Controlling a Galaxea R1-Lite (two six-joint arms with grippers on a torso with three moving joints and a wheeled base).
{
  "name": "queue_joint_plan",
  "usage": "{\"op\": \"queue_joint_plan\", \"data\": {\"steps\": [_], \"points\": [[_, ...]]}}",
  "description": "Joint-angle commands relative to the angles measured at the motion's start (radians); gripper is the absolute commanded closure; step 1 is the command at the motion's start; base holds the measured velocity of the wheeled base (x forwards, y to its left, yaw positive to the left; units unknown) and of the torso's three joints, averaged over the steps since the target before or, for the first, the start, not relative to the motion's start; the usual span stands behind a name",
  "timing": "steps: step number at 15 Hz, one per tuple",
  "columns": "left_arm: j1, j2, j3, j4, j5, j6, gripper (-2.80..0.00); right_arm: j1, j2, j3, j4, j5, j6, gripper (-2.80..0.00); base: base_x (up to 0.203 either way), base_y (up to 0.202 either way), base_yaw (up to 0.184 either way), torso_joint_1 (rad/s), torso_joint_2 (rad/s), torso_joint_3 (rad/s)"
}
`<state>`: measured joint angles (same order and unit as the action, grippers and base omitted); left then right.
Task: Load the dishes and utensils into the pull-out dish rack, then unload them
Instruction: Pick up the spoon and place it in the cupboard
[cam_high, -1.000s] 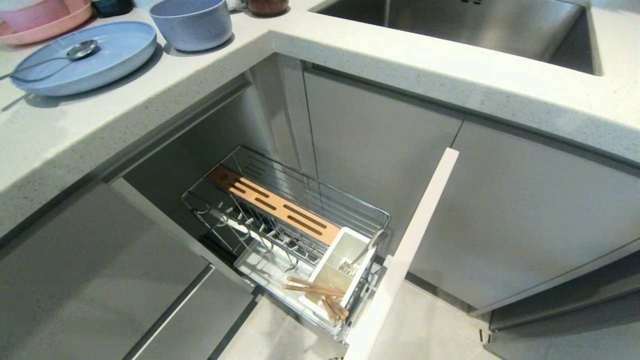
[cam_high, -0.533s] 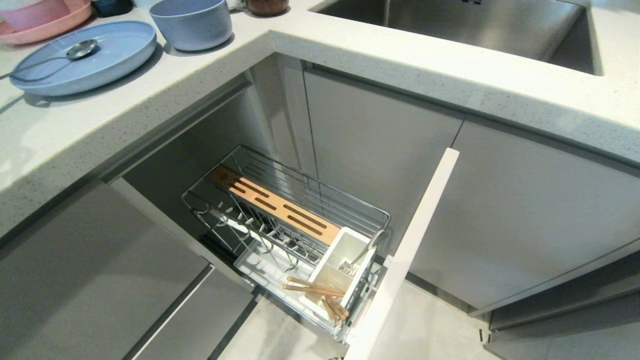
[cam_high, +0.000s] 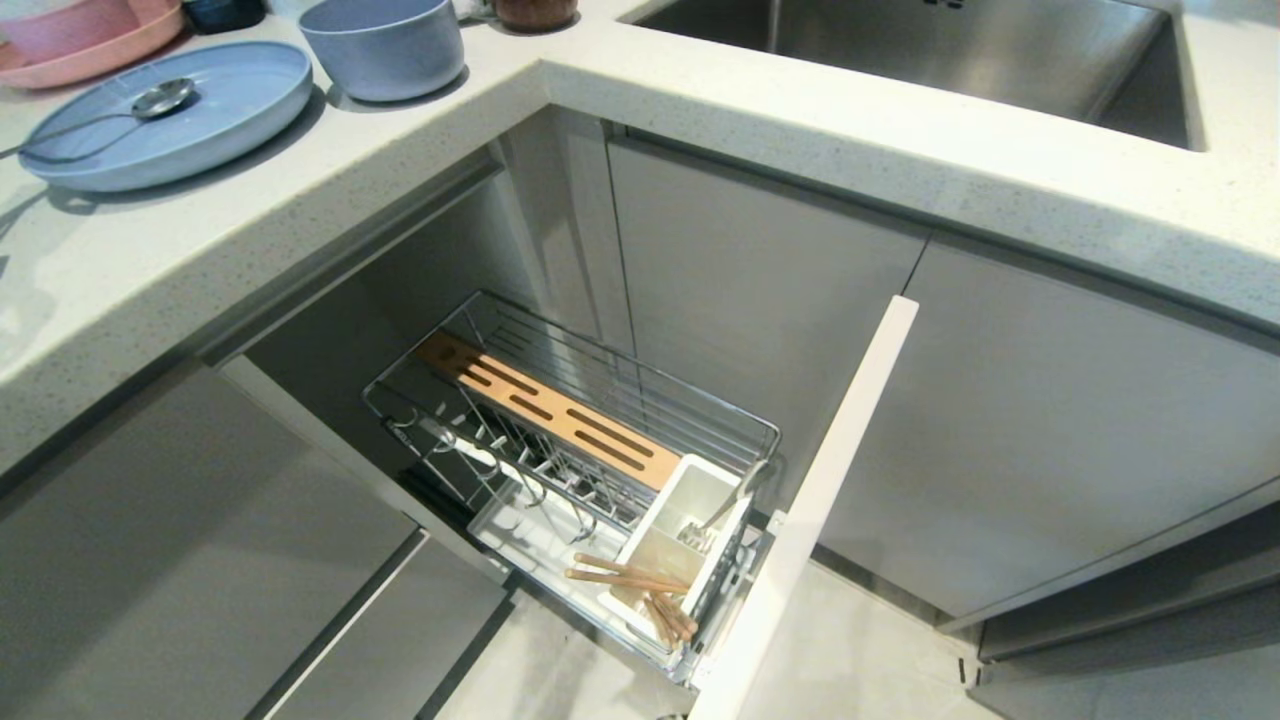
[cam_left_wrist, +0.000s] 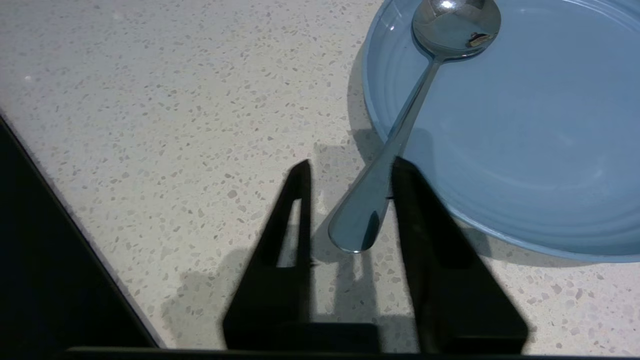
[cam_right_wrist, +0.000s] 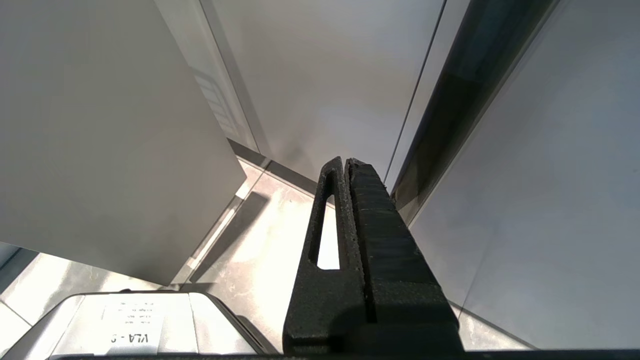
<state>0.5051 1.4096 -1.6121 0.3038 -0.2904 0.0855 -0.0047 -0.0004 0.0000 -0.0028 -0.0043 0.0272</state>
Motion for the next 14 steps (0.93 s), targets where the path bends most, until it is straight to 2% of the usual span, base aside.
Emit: {"op": "queue_joint_plan", "data": {"steps": [1, 7, 14], "points": [[-0.004, 0.009, -0.002, 0.000, -0.008, -0.001, -2.80, 0.000, -0.004, 0.002, 0.000, 0.000, 0.000, 0.00, 0.000, 0.000, 0.000, 0.000, 0.00, 0.000], [-0.019, 0.028, 0.000, -0.006, -0.096, -0.009, -2.80, 0.000, -0.004, 0.002, 0.000, 0.000, 0.000, 0.00, 0.000, 0.000, 0.000, 0.000, 0.00, 0.000], [-0.060, 0.026, 0.011, -0.005, -0.105, -0.010, -2.80, 0.000, -0.004, 0.002, 0.000, 0.000, 0.000, 0.00, 0.000, 0.000, 0.000, 0.000, 0.00, 0.000]]}}
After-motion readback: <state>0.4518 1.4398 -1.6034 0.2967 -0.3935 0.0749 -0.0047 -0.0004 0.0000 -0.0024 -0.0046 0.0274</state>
